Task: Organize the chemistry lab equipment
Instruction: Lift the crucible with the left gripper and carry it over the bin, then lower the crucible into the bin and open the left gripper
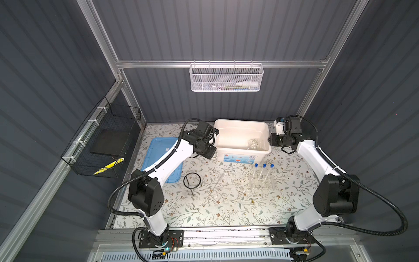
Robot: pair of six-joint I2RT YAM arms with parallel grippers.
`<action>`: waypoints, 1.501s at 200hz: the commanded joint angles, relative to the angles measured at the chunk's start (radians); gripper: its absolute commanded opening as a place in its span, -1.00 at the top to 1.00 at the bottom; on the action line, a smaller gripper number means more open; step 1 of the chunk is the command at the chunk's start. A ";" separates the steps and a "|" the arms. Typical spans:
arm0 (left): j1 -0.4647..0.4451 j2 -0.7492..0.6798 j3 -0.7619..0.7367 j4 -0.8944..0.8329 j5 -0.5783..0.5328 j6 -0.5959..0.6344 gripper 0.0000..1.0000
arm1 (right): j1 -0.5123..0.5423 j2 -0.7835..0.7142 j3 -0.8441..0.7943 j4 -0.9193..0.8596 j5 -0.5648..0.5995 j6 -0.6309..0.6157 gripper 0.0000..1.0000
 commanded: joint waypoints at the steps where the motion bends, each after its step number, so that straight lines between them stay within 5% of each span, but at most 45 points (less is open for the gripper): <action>1: -0.004 -0.004 0.084 -0.038 0.014 0.001 1.00 | 0.003 0.034 0.014 -0.031 -0.068 -0.039 0.35; 176: -0.011 0.523 0.759 -0.083 0.162 0.024 0.93 | 0.078 0.070 0.032 0.015 -0.165 -0.095 0.36; 300: -0.028 0.725 0.852 -0.061 0.152 0.037 0.87 | 0.128 0.080 0.028 0.043 -0.219 -0.118 0.32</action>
